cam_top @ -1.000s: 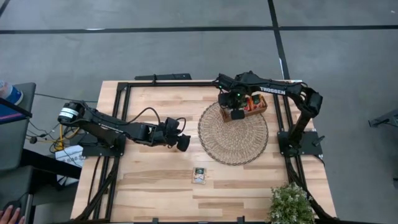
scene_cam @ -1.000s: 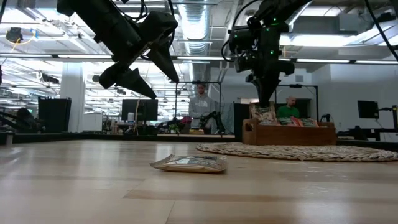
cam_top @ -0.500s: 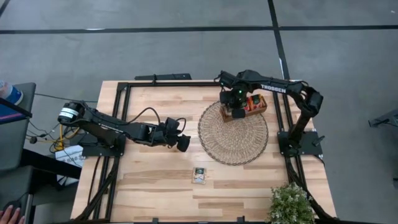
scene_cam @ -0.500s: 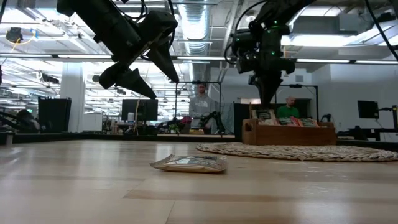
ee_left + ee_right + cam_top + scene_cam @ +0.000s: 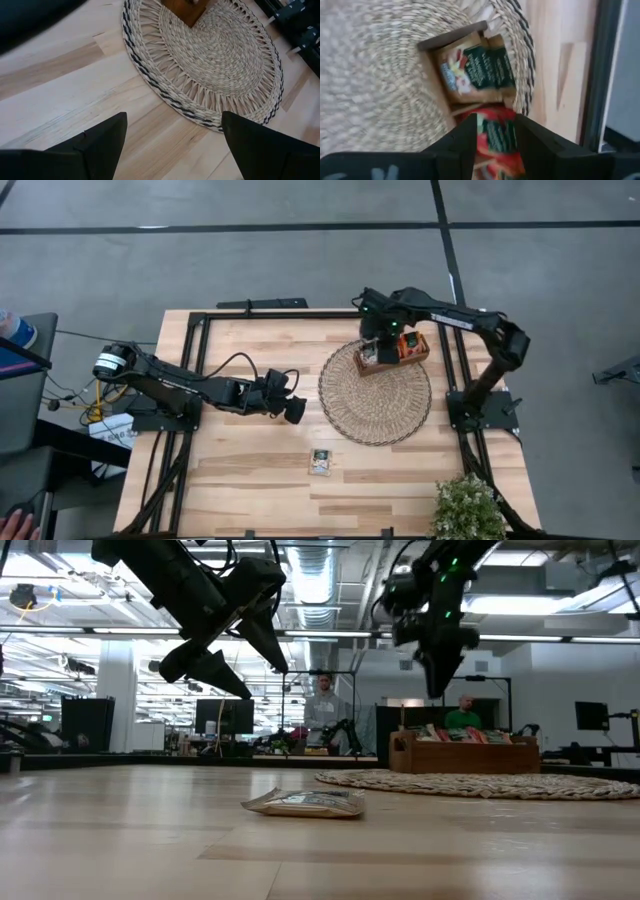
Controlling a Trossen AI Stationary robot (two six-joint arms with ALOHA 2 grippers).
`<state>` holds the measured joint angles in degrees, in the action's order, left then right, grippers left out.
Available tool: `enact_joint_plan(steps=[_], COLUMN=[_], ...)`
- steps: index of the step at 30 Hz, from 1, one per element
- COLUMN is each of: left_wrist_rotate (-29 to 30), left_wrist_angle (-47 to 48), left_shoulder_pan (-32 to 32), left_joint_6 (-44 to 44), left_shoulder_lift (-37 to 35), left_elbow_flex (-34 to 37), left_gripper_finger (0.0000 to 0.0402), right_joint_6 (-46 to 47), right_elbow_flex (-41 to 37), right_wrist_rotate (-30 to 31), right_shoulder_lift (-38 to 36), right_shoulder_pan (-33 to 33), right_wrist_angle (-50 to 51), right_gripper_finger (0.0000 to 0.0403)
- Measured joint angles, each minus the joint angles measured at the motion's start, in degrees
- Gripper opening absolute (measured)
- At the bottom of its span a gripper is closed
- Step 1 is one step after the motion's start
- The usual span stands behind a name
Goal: Pick & Place Tea
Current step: Put the brown tea pack into the brown organizer
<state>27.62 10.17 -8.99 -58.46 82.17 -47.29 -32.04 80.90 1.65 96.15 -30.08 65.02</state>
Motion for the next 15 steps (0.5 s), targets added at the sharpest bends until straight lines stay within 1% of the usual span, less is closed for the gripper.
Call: enact_joint_plan(steps=[3,6,7,10,11,13,15], left_wrist_rotate=[-0.01,-0.14,-0.16,-0.16,-0.14,0.18,0.54], left_wrist_angle=[0.05,0.2,0.18,0.19,0.17,0.17,-0.03], left_shoulder_pan=[0.0,0.0,0.0,0.0,0.0,0.0,0.0], left_joint_6=[0.0,-1.29,-1.99,-2.49,-2.52,-3.31,-6.5], left_shoulder_lift=[0.0,0.0,0.0,0.0,0.0,0.0,0.0], left_elbow_flex=[0.0,0.0,0.0,0.0,0.0,0.0,0.0], left_gripper_finger=[0.0318,0.0318,0.0318,0.0318,0.0318,0.0318,0.0318], right_joint_6=[3.66,9.23,10.6,12.09,12.33,12.96,14.05], right_elbow_flex=[0.0,0.0,-0.06,-2.76,-4.2,-7.48,-10.83], right_wrist_rotate=[-0.17,-1.01,-2.92,-13.74,-16.18,-18.05,-18.44], right_shoulder_lift=[-4.05,-8.57,-10.3,-17.3,-19.71,-24.38,-28.88], right_shoulder_pan=[1.39,3.32,3.88,4.95,5.26,5.76,5.66], right_wrist_angle=[3.86,7.78,8.93,7.92,6.6,3.83,2.44], right_gripper_finger=[0.0123,0.012,0.0119,0.0119,0.0119,0.0119,0.0119])
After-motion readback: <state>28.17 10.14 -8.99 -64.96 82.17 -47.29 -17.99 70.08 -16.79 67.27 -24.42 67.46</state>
